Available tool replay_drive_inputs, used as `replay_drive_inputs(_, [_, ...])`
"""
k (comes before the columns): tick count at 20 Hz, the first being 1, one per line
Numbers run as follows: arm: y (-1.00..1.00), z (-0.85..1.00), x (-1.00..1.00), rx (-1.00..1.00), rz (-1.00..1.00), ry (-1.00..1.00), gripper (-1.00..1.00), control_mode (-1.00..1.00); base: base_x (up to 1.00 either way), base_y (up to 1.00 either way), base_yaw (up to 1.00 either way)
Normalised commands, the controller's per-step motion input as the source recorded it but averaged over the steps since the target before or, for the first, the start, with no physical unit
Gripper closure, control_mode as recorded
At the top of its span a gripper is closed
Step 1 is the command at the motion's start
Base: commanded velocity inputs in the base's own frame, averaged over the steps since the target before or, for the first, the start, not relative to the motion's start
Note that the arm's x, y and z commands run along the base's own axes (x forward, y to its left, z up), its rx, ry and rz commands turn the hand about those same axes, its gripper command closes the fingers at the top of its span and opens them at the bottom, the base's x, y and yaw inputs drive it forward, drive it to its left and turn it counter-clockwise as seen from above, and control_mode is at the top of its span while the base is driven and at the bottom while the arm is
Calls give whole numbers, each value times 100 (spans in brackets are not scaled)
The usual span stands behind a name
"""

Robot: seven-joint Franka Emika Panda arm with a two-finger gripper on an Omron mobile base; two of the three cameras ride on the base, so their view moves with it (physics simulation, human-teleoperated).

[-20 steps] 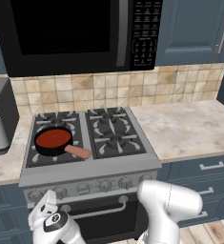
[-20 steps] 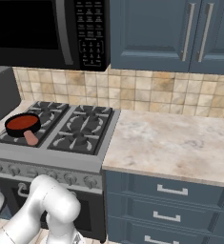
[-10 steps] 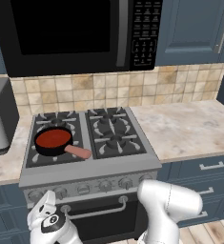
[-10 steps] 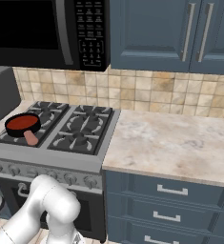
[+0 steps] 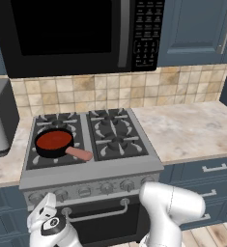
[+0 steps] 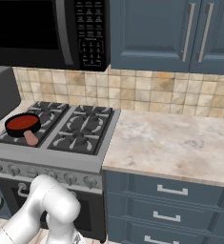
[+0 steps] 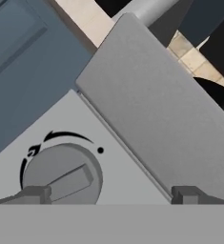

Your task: Wait until the marinara sauce is simmered to a deep red color and then turn off the stove.

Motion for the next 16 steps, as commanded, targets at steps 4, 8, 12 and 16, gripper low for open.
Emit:
replay_drive_inputs(4, [0,0,0,0,0,0,-100,-100,0,0,0])
replay_drive_inputs(8, [0,0,0,0,0,0,-100,-100,0,0,0])
replay_drive_inputs(12, [0,0,0,0,0,0,-100,-100,0,0,0])
replay_drive_inputs(16, [0,0,1,0,0,0,-100,-100,0,0,0])
